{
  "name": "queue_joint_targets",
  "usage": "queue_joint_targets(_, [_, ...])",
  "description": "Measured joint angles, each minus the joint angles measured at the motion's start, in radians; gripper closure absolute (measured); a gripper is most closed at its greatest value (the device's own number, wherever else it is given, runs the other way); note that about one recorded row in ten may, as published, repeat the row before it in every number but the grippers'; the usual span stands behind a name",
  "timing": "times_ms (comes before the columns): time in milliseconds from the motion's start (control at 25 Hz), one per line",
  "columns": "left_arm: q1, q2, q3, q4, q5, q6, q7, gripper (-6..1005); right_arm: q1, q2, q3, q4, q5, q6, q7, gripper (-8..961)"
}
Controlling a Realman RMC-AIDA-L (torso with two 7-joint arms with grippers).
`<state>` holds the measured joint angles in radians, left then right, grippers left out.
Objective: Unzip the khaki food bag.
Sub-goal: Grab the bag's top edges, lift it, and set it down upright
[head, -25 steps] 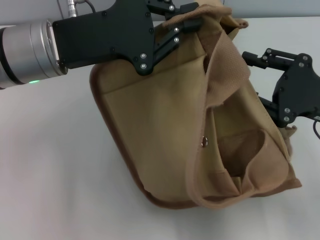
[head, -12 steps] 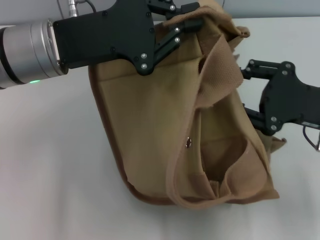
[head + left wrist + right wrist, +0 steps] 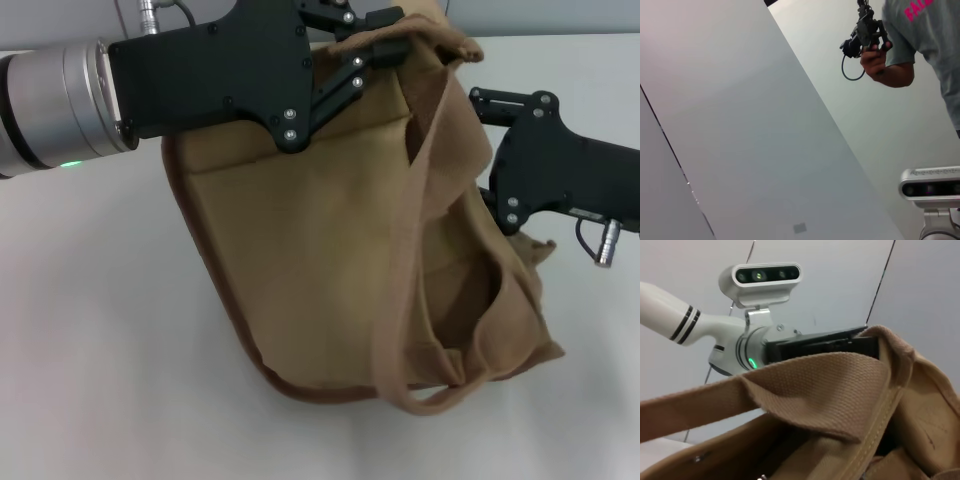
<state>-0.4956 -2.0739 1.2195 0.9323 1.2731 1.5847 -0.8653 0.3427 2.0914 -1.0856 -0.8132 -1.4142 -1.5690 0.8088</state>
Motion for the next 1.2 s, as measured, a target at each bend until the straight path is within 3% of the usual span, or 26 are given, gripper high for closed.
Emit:
queue_joint_targets(440, [-0.001, 0.000, 0.000, 0.000, 0.000, 0.001, -0.001, 902, 0.017, 0.000, -0.106, -0.010, 0.024, 0.096, -0.002, 489])
queue_joint_targets(800, [-0.004, 0.002, 0.000, 0.000, 0.000, 0.002, -0.001, 902, 0.013, -0.008, -0.150, -0.020, 0.010, 0.066, 0.000, 621])
queue_joint_targets(1200, [-0.008, 0.002, 0.000, 0.000, 0.000, 0.002, -0.003, 902, 0.017, -0.010, -0.147, -0.017, -0.002, 0.044, 0.011, 585])
